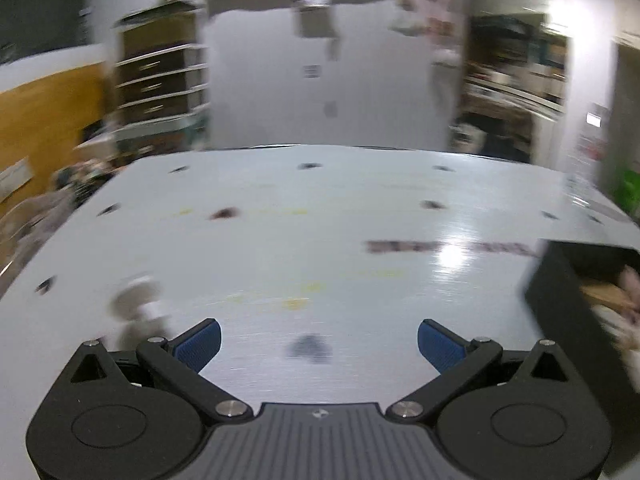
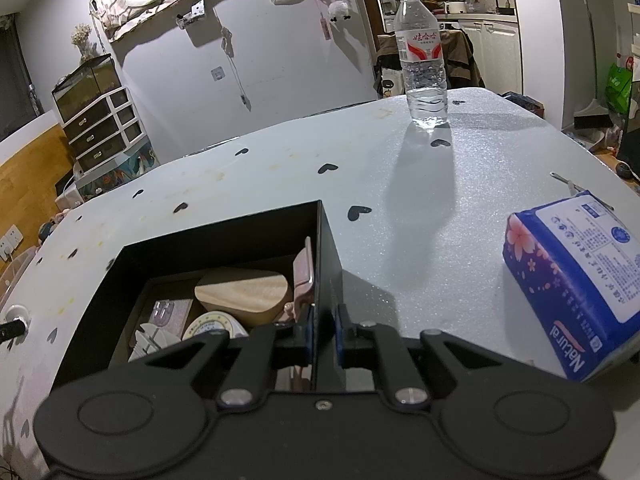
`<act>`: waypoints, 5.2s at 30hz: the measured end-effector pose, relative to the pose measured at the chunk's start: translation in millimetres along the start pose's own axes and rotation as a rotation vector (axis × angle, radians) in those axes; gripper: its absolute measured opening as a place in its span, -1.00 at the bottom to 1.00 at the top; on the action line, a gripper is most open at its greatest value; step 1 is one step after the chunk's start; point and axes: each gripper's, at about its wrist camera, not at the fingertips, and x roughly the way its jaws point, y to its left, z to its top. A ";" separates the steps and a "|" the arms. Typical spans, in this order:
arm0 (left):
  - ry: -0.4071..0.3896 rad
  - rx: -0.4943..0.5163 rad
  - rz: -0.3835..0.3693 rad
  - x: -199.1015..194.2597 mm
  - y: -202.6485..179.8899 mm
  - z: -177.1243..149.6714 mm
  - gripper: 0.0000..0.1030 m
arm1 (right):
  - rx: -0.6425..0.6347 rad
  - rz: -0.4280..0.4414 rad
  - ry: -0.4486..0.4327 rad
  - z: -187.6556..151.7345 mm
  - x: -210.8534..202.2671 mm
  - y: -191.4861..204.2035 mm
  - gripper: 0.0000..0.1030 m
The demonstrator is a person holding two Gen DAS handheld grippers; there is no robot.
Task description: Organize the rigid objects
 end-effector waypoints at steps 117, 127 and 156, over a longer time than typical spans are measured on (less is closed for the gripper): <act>0.033 0.185 -0.608 -35.5 -165.2 16.3 1.00 | -0.057 -0.030 -0.086 1.9 -29.4 11.8 -0.73; -0.110 0.100 -0.474 -65.2 -146.7 5.0 1.00 | -0.136 0.001 -0.245 -17.4 -85.2 29.9 -0.16; -0.307 0.069 -0.268 -160.2 -126.7 -87.5 1.00 | -0.238 -0.105 -0.433 -109.5 -172.5 55.1 1.00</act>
